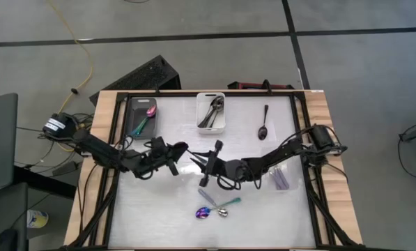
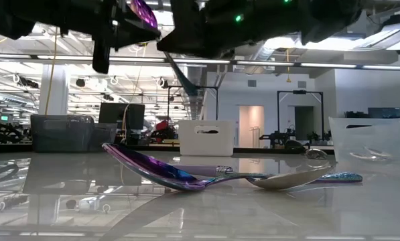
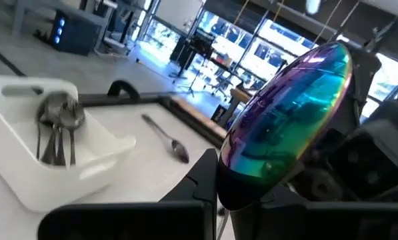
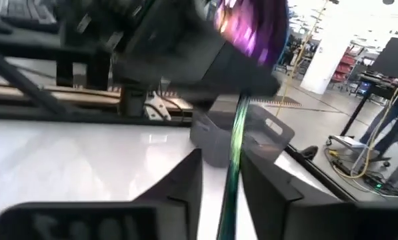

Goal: Sort silverware by color (type)
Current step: Put the blue spoon into the black bin

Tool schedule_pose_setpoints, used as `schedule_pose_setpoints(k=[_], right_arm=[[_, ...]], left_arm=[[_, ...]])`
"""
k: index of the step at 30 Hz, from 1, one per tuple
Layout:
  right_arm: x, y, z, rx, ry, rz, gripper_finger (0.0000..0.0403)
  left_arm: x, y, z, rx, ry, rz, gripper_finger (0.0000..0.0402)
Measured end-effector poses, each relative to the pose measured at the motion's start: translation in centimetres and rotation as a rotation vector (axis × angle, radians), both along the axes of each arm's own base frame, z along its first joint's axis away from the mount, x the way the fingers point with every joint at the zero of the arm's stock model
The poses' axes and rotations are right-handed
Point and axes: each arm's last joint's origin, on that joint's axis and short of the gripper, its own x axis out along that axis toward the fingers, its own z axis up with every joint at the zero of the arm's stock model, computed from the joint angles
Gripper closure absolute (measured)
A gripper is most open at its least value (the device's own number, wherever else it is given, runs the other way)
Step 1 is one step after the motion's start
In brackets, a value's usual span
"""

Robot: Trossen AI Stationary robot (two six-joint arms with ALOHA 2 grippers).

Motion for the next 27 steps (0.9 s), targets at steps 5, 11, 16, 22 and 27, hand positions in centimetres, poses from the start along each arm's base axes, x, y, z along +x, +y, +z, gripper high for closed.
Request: schedule_pose_setpoints(k=[5, 11, 16, 22, 27], right_arm=[[-2.2, 1.9, 3.0, 0.003, 0.082, 0.053, 0.0219], [-6.4, 4.3, 6.3, 0.06, 0.19, 0.135, 0.0173], [-8.5, 5.9, 7.8, 0.106, 0.184, 0.195, 0.017], [-9.1, 7.0, 7.7, 0.092, 0.191, 0.224, 0.0174], [-9.3, 7.2, 7.2, 0.137, 0.222, 0.214, 0.0174]], left_arm=[[-2.1, 1.2, 2.8, 0.049, 0.002, 0.044, 0.04], [-6.2, 4.8, 6.2, 0.05, 0.257, 0.147, 0.0401], [-9.9, 9.1, 10.4, -0.067, 0.578, 0.296, 0.0401], [-11.4, 13.5, 14.0, -0.204, 0.887, 0.348, 0.0401], [-9.6, 17.5, 12.7, -0.314, 1.057, 0.241, 0.0401]])
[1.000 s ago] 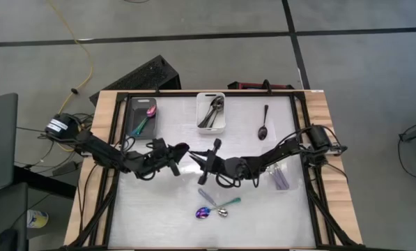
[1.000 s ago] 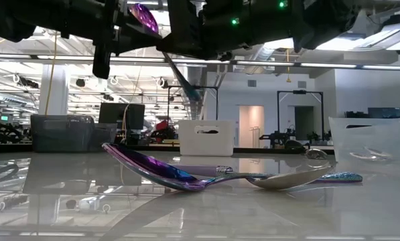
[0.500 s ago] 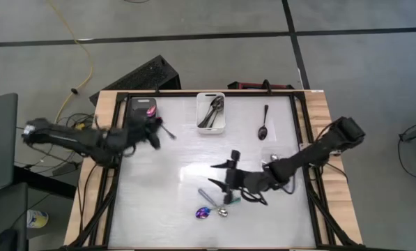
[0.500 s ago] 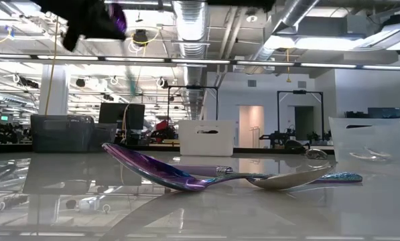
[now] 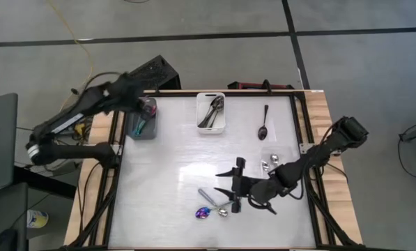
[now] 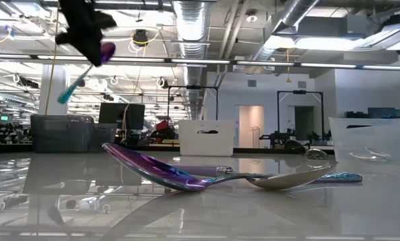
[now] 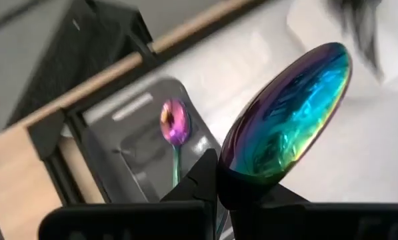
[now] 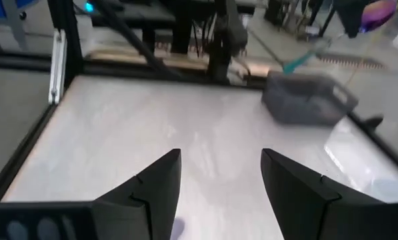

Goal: Sort silverware by color (type)
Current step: Put the blue spoon into the black bin

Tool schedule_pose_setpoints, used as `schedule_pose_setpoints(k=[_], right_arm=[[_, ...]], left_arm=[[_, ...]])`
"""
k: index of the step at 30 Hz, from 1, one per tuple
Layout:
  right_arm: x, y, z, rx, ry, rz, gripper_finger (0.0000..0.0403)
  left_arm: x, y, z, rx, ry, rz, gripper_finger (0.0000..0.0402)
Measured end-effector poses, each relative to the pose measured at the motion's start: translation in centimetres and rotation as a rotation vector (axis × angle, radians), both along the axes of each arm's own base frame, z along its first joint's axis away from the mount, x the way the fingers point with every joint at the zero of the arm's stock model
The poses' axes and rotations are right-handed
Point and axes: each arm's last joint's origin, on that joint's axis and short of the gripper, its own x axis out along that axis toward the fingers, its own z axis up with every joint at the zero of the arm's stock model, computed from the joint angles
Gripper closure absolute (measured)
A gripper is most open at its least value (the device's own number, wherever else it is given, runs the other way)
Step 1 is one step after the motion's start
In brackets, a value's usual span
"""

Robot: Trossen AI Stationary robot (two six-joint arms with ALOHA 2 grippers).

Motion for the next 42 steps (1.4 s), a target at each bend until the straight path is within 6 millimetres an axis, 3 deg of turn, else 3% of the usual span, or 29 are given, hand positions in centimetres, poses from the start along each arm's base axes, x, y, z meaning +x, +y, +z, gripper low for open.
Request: schedule_pose_setpoints(k=[8, 16, 36, 42], right_arm=[[-1.7, 0.8, -1.9, 0.014, 0.177, -0.01, 0.0174], [-2.2, 0.7, -2.6, -0.037, 0.255, -0.015, 0.0175], [-2.8, -1.1, -3.9, -0.182, 0.438, -0.044, 0.0175], [-2.6, -1.4, -4.0, -0.183, 0.444, -0.054, 0.0175]], left_arm=[[2.1, 5.6, -2.6, -0.147, 0.281, -0.005, 0.0401], [2.6, 9.0, -5.7, -0.292, 0.32, 0.066, 0.0401], [2.9, 11.6, -10.5, -0.509, 0.436, 0.251, 0.04], [3.1, 11.5, -10.7, -0.512, 0.442, 0.256, 0.036]])
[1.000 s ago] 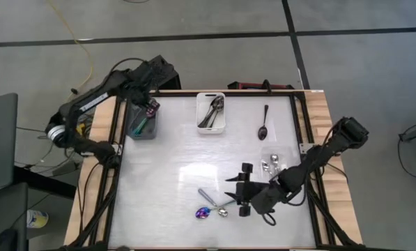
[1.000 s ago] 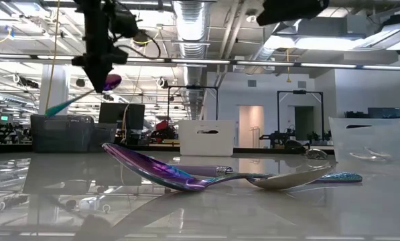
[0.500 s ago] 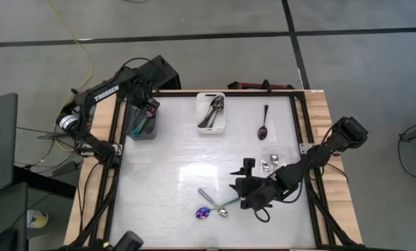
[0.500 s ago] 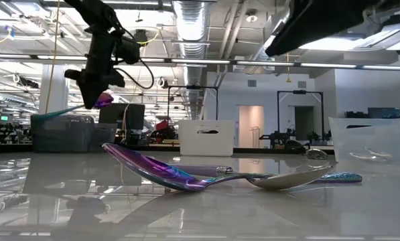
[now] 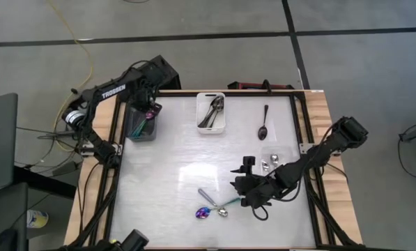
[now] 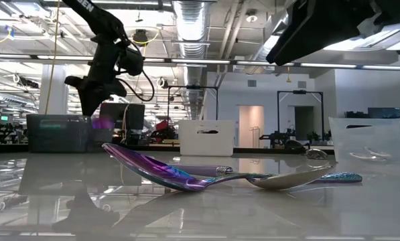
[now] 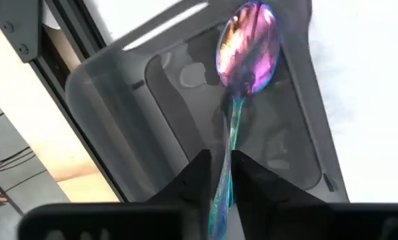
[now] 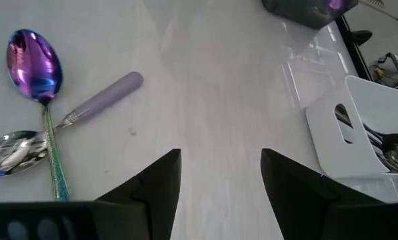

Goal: Sort silverware by color (type)
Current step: Put the blue spoon into the black bin

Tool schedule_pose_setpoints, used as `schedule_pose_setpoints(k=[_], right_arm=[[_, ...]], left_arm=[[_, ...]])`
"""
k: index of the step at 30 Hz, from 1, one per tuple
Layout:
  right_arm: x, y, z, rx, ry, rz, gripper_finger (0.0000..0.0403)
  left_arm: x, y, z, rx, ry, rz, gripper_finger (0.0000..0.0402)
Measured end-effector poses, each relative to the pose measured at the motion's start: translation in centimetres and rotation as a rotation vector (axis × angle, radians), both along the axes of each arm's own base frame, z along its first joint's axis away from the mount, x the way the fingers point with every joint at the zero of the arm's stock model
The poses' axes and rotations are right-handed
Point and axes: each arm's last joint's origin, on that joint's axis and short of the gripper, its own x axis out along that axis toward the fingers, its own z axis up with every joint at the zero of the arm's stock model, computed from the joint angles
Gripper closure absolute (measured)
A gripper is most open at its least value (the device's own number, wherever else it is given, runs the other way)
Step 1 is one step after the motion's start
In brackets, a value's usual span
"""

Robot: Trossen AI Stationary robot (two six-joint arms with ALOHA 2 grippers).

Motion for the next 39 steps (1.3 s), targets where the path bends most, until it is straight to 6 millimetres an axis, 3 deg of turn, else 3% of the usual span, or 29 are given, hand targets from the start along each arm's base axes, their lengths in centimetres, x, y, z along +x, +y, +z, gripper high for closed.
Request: schedule_pose_setpoints(k=[8, 13, 16, 20, 24, 29, 34, 37, 39], right_arm=[[0.0, 0.0, 0.0, 0.007, -0.002, -0.003, 0.0175], [0.0, 0.3, -0.1, 0.086, 0.033, 0.055, 0.0175], [0.1, 0.7, -0.2, 0.236, 0.097, 0.154, 0.0175], [0.4, 1.4, -0.2, 0.376, 0.092, 0.261, 0.0175], [0.7, 1.6, -0.3, 0.417, 0.019, 0.282, 0.0175], [0.6, 1.6, -0.6, 0.427, 0.009, 0.285, 0.0175], [1.1, 1.1, -0.3, 0.411, -0.045, 0.234, 0.0175], [1.8, -0.4, -0.4, 0.426, -0.081, 0.094, 0.0175], [2.2, -1.4, -0.4, 0.457, -0.09, 0.014, 0.0175]], left_arm=[[-0.1, 0.1, 0.5, 0.024, 0.038, -0.024, 0.0299], [0.3, -0.4, 3.5, 0.084, -0.027, -0.07, 0.0288], [0.9, -2.1, 5.9, 0.15, -0.14, -0.138, 0.0288], [2.2, -6.7, 8.0, 0.235, -0.306, -0.315, 0.0288], [3.4, -13.0, 8.1, 0.312, -0.494, -0.515, 0.0288], [4.2, -21.0, 5.1, 0.348, -0.846, -0.769, 0.0287], [4.3, -27.8, 2.1, 0.45, -1.391, -1.0, 0.0287], [3.7, -30.5, 0.3, 0.553, -1.644, -1.079, 0.0287], [3.3, -31.6, -0.9, 0.598, -1.714, -1.102, 0.0287]])
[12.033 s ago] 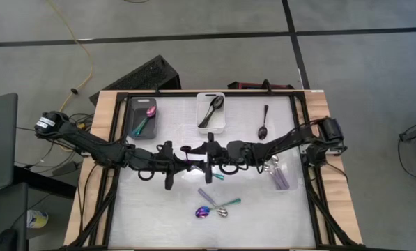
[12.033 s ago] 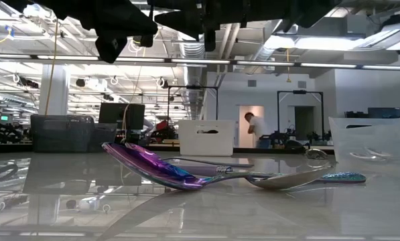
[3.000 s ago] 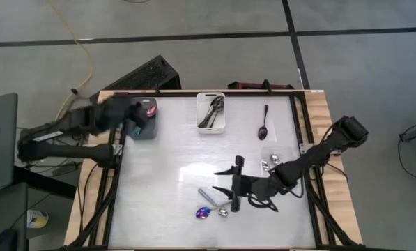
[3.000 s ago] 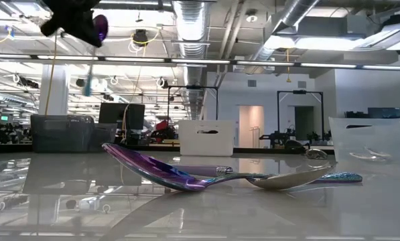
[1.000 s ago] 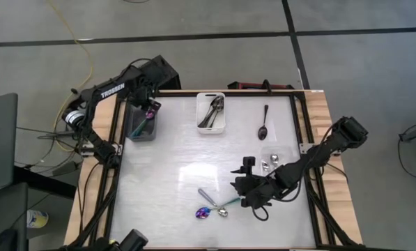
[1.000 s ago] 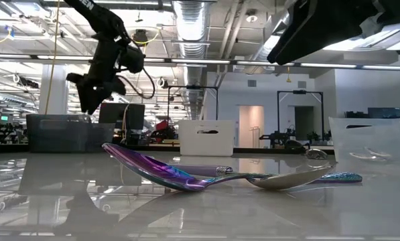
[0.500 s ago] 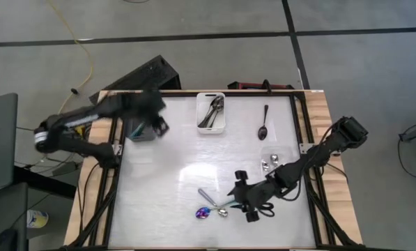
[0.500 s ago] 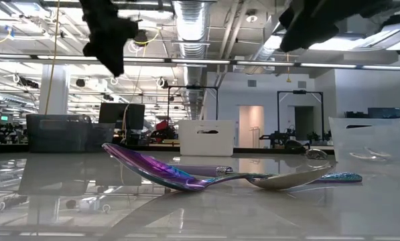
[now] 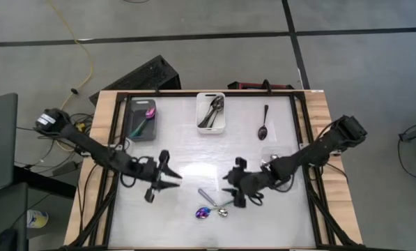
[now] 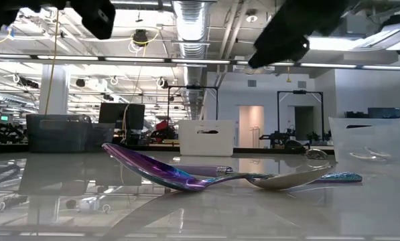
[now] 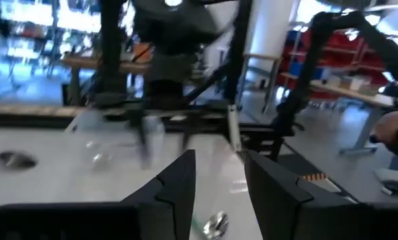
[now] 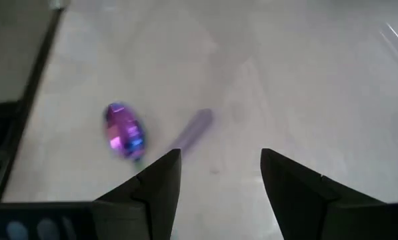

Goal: Sort silverware by color (type)
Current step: Put the blue spoon into the black bin

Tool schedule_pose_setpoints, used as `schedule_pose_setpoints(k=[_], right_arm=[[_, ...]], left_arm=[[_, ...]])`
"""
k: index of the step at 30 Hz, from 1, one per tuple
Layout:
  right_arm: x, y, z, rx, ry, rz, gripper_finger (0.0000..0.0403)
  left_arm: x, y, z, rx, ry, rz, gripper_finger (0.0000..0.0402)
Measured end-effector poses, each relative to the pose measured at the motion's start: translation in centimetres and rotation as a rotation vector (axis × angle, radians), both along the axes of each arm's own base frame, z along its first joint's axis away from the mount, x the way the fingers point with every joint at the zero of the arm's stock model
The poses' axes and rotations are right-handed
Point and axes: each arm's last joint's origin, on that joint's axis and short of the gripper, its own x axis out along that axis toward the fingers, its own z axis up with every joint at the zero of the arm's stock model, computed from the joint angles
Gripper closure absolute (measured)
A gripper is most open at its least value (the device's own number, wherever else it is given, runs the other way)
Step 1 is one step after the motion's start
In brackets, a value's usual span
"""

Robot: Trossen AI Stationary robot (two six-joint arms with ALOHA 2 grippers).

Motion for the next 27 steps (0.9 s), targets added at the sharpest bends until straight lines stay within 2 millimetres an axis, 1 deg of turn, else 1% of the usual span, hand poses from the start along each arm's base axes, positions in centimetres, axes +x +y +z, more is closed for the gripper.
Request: schedule_pose_setpoints(k=[2, 4, 5, 7, 8, 10, 13, 15, 17, 21, 27], right_arm=[[0.3, -1.0, -0.1, 0.02, 0.017, -0.05, 0.0175], [0.6, -1.9, -0.3, 0.036, 0.043, -0.058, 0.0175], [0.7, -2.3, -0.3, 0.051, 0.057, -0.043, 0.0175], [0.9, -2.4, -0.4, 0.053, 0.079, 0.053, 0.0175], [1.0, -2.2, -0.7, 0.035, 0.087, 0.113, 0.0175], [1.4, -1.0, -1.8, 0.005, 0.091, 0.214, 0.0177], [1.8, 1.0, -4.1, 0.014, 0.125, 0.308, 0.0184], [2.1, 2.0, -5.2, 0.013, 0.158, 0.333, 0.0191], [2.2, 2.7, -6.5, -0.003, 0.202, 0.346, 0.02], [2.7, 3.8, -7.6, -0.013, 0.22, 0.366, 0.0226], [3.1, 4.0, -9.5, -0.031, 0.257, 0.357, 0.0256]], left_arm=[[0.1, -1.0, -0.8, 0.013, -0.016, -0.016, 0.0287], [0.5, -1.8, -1.9, 0.035, 0.016, -0.023, 0.0287], [0.8, -2.1, -2.5, 0.05, 0.046, -0.024, 0.0287], [1.6, -2.7, -3.6, 0.067, 0.097, -0.027, 0.0287], [1.9, -2.9, -4.1, 0.072, 0.121, -0.028, 0.0287], [2.6, -3.3, -5.0, 0.081, 0.16, -0.029, 0.0287], [3.3, -3.7, -6.1, 0.095, 0.203, -0.029, 0.0287], [3.5, -3.8, -6.5, 0.111, 0.216, -0.027, 0.0287], [3.8, -3.9, -6.6, 0.125, 0.215, -0.022, 0.0287], [4.0, -3.6, -6.4, 0.129, 0.203, -0.008, 0.0287], [4.1, -3.4, -6.0, 0.085, 0.183, -0.035, 0.0287]])
